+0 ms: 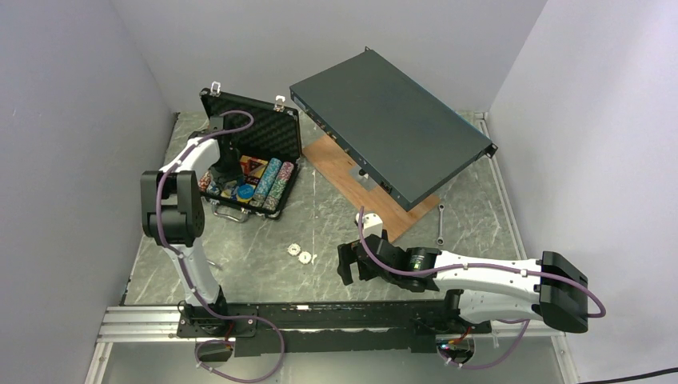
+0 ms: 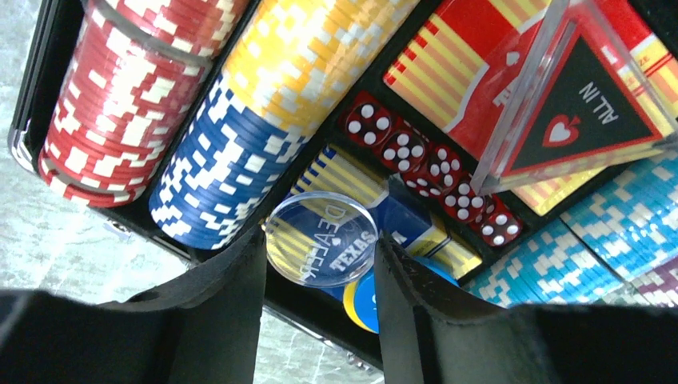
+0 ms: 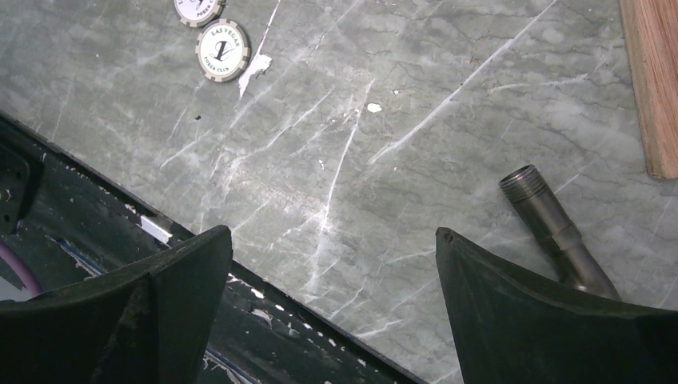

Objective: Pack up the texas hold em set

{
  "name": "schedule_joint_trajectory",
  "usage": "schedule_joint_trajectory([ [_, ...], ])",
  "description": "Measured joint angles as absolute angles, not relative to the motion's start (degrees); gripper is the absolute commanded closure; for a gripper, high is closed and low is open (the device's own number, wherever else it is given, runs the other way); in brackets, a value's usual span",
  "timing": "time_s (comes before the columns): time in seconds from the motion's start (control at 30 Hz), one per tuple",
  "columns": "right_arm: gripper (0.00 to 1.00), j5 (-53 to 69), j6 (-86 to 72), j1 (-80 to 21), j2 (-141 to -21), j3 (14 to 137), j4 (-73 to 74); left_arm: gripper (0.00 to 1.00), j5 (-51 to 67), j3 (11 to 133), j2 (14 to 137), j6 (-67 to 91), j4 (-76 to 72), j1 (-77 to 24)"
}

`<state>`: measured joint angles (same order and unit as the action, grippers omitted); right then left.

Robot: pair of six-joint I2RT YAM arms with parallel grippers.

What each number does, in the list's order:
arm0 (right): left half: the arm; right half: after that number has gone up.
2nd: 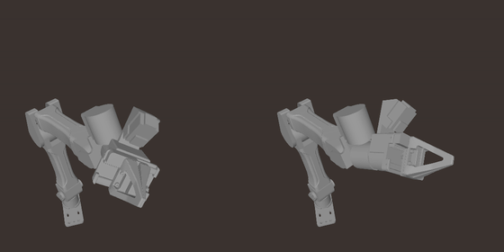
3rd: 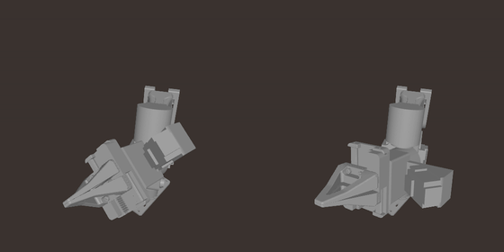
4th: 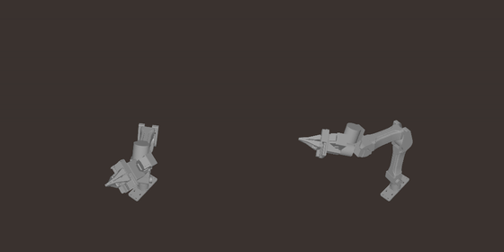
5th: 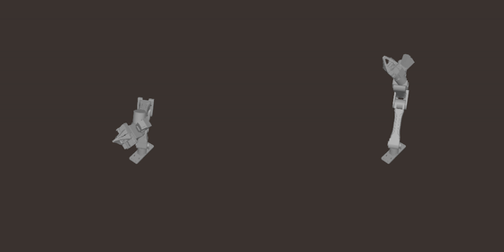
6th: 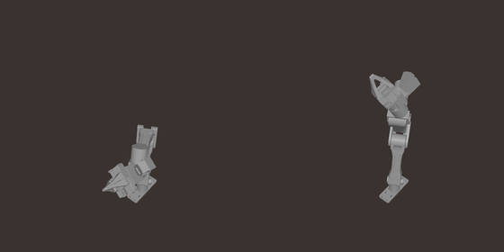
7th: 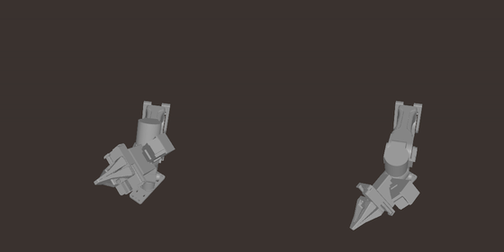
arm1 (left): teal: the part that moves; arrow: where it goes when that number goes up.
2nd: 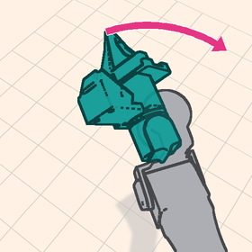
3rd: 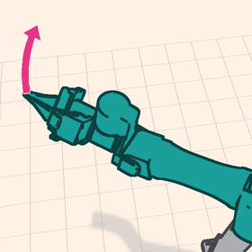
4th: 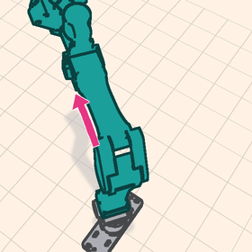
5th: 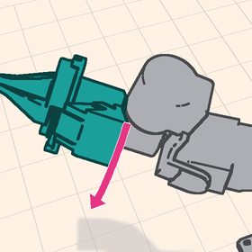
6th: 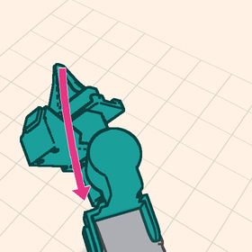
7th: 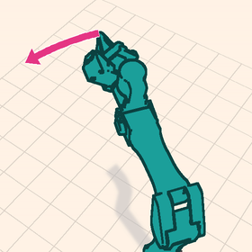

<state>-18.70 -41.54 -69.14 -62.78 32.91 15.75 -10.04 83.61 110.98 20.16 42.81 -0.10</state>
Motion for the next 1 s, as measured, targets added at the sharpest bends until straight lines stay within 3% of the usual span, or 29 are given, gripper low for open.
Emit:
schedule_joint_trajectory([
  [0.33, 0.01, -18.7, -41.36, -69.14, -63.05, 32.93, 15.81, 0.45, -8.91, 82.7, 107.68, 20.21, 42.94, -0.19],
  [1.0, 0.0, -18.72, -41.39, -69.14, -62.96, 32.95, 15.97, 0.45, -8.93, 83.74, 108.73, 20.16, 43.11, -0.21],
])
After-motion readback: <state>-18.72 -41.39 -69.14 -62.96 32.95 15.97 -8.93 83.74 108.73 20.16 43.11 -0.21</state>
